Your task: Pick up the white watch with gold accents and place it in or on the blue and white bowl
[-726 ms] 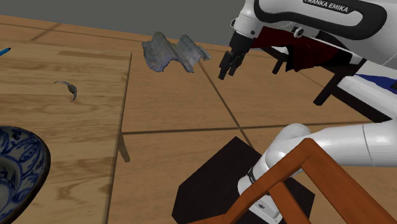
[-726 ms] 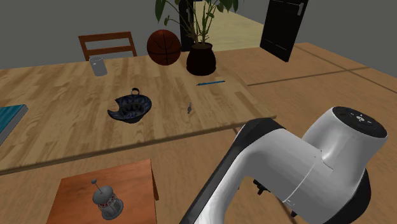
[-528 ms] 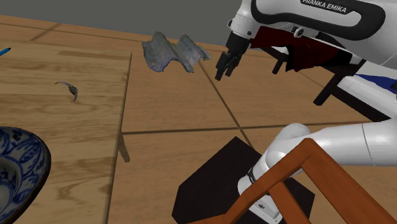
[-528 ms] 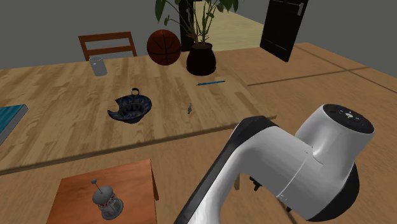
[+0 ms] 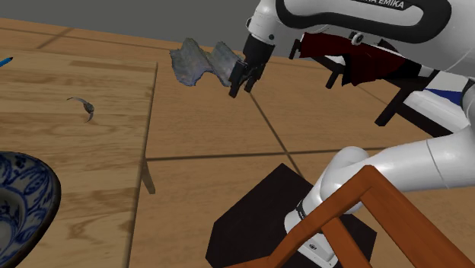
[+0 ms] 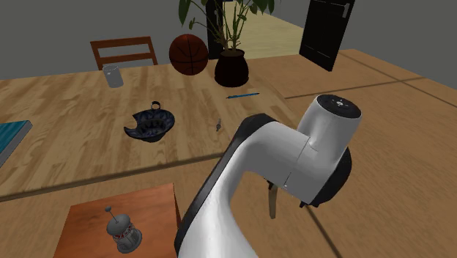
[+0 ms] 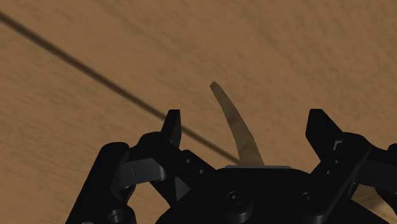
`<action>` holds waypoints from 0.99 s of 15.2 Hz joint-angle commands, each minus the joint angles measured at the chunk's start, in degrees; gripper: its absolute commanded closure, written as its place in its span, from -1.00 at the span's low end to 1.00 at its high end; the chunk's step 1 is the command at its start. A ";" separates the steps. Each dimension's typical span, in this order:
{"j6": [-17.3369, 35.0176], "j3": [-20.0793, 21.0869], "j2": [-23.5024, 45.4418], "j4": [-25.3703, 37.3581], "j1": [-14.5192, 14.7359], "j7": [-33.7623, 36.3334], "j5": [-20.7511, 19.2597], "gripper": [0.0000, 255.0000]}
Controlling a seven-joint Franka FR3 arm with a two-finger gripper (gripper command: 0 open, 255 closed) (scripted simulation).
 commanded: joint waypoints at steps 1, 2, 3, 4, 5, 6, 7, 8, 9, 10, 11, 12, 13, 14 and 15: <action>1.62 1.97 1.86 1.33 0.92 1.73 1.14 -1.00; 2.42 2.92 2.82 2.02 1.34 2.54 1.60 -1.00; 3.22 3.87 3.82 2.75 1.74 3.36 2.02 -1.00; 4.00 4.82 4.85 3.54 2.10 4.17 2.39 -1.00; 4.77 5.77 5.91 4.39 2.45 4.99 2.70 -1.00; 5.53 6.73 7.01 5.28 2.78 5.82 2.96 -1.00; 6.27 7.68 8.14 6.23 3.08 6.65 3.16 -1.00; 6.99 8.64 9.31 7.23 3.38 7.49 3.30 -1.00; 7.70 9.59 10.51 8.29 3.65 8.35 3.38 -1.00; 8.39 10.55 11.74 9.40 3.91 9.22 3.39 -1.00; 9.05 11.50 13.01 10.56 4.16 10.11 3.33 -1.00; 9.69 12.46 14.31 11.77 4.40 11.02 3.20 -1.00; 10.31 13.43 15.64 13.04 4.61 11.94 3.00 -1.00; 10.90 14.40 17.01 14.37 4.82 12.89 2.72 -1.00; 11.45 15.37 18.42 15.75 5.02 13.86 2.35 -1.00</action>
